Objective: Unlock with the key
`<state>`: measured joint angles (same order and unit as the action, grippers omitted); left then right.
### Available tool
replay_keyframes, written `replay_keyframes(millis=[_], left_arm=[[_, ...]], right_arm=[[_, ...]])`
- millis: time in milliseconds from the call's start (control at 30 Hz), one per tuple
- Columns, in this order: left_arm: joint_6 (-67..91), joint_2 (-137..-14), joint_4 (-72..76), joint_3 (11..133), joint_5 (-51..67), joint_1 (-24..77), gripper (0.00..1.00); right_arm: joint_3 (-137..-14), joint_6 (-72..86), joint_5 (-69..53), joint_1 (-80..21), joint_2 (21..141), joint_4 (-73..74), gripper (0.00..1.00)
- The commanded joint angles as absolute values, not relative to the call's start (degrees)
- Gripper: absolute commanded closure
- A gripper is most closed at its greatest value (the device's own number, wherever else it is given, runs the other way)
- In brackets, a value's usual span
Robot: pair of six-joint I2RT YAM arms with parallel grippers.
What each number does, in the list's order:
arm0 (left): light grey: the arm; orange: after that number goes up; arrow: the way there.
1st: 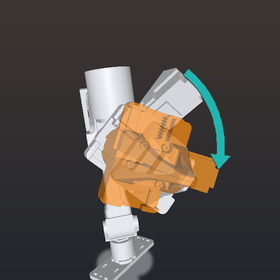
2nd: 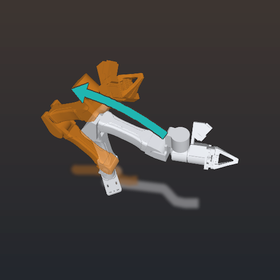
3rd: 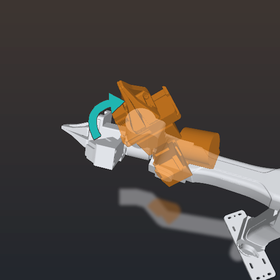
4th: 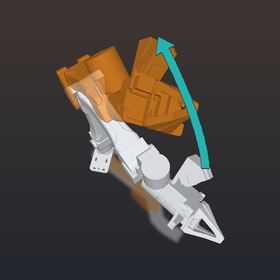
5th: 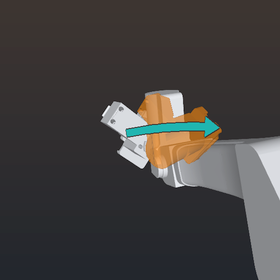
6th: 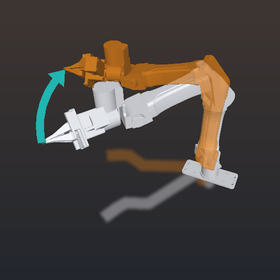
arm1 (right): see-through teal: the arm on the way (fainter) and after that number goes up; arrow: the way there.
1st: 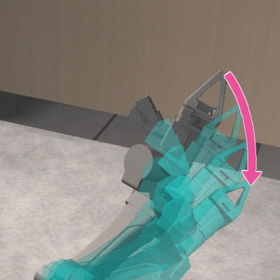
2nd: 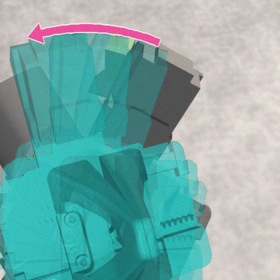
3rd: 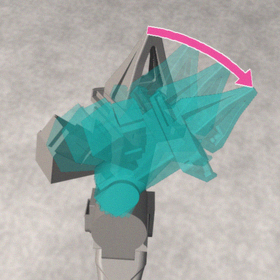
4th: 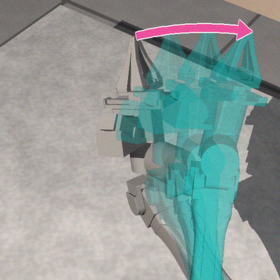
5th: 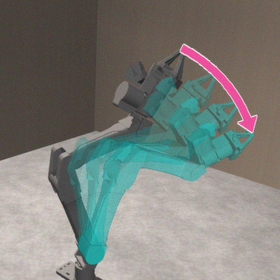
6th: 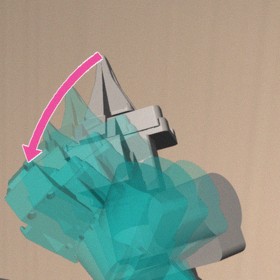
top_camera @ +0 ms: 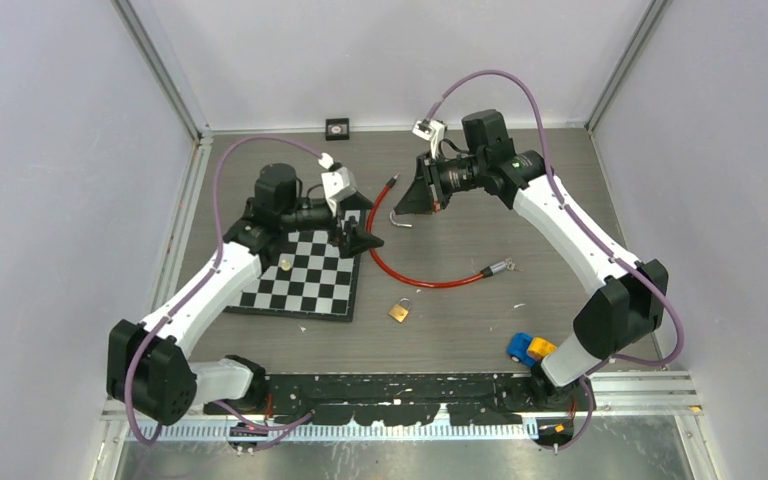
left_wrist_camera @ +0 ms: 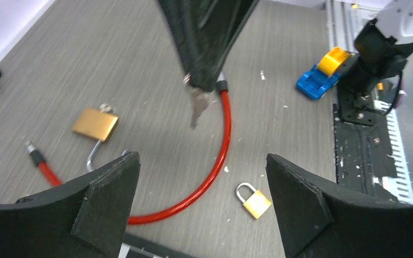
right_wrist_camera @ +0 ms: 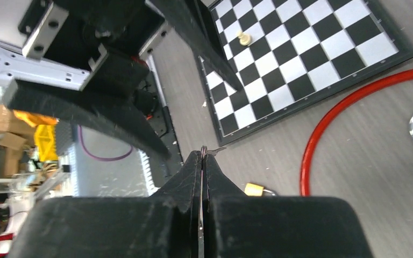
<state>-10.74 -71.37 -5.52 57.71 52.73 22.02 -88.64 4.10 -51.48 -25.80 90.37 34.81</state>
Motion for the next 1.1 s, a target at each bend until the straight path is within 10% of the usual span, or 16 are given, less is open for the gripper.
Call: replay_keyframes(millis=[0,1067], left_arm=[[-3.47,-72.18,15.1,53.93,54.46,25.34,0.11],[0.18,-78.17,35.12,48.29,46.93,29.27,0.81]], right_arm=[[-86.87,11.22,-55.24,-26.37,88.28,30.65,0.99],[-81.16,18.84,-46.33,-26.99,84.32,24.14,0.99]])
